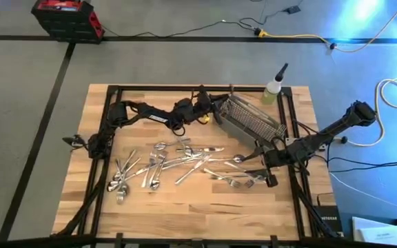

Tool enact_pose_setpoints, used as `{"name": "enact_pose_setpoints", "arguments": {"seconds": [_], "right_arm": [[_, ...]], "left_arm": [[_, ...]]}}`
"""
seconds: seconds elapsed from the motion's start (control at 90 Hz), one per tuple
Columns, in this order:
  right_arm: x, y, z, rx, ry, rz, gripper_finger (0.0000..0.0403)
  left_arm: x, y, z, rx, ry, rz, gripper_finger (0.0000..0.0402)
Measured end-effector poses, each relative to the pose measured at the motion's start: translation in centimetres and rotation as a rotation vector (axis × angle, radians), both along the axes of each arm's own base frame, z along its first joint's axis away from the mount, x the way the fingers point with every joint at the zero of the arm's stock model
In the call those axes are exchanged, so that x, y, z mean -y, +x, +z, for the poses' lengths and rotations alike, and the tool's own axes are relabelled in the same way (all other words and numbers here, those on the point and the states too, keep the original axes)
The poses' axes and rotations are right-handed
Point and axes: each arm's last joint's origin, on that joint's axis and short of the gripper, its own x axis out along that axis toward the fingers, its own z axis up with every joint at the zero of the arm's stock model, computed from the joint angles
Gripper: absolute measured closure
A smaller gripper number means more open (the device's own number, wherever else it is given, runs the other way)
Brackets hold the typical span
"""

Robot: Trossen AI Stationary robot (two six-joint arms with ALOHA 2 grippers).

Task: Sort silverware
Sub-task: Put the silver spoon into the gray silverware organizer

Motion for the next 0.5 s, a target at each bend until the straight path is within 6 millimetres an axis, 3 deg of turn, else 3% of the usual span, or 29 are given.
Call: {"name": "enact_pose_setpoints", "arguments": {"seconds": [0.344,0.5], "right_arm": [[0.0,0.0,0.0,0.0,0.0,0.0,0.021],[0.0,0.0,0.0,0.0,0.0,0.0,0.021]], "left_arm": [[-0.5,0.1,-1.2,-0.027,-0.125,-0.059,0.0399],[-0.6,0.1,-1.4,-0.041,-0.154,-0.026,0.0368]]}}
